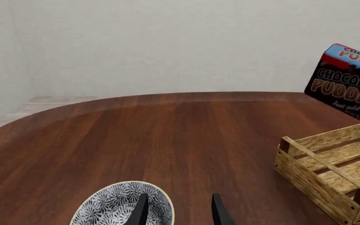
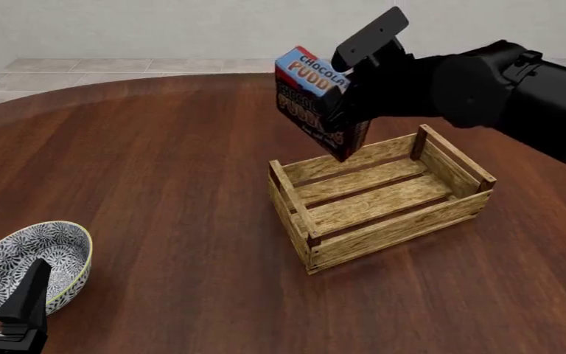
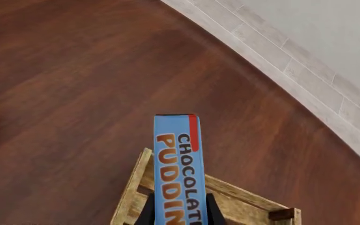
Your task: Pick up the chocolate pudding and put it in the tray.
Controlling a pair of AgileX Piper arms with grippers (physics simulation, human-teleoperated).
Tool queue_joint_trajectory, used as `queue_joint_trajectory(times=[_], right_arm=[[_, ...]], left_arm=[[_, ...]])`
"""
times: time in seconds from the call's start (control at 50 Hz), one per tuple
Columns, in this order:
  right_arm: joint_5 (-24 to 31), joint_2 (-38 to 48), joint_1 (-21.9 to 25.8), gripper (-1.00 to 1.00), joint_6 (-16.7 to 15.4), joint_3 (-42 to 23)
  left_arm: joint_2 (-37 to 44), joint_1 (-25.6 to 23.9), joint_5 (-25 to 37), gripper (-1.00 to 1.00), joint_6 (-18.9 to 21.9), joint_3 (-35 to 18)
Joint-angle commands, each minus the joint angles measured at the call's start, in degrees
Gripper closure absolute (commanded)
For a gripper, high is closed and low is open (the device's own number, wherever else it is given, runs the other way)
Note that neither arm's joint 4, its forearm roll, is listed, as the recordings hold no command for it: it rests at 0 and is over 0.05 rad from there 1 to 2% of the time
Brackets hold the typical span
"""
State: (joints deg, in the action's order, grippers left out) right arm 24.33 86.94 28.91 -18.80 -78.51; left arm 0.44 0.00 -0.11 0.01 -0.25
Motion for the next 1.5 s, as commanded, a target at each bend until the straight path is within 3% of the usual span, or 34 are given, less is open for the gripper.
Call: queue_joint_trajectory(times=[0.02, 0.82, 1.5], right_arm=[[-1.5, -1.3, -1.7, 1.00, 1.5, 2.5], [-7.4, -2.6, -5.0, 1.00, 4.4, 11.9], [-12.7, -1.1, -4.8, 1.00, 6.8, 17.1]], left_arm=[[0.0, 0.0, 0.0, -1.00, 0.0, 0.0], [0.0, 0.0, 0.0, -1.00, 0.0, 0.0], [0.0, 0.0, 0.0, -1.00, 0.0, 0.0]])
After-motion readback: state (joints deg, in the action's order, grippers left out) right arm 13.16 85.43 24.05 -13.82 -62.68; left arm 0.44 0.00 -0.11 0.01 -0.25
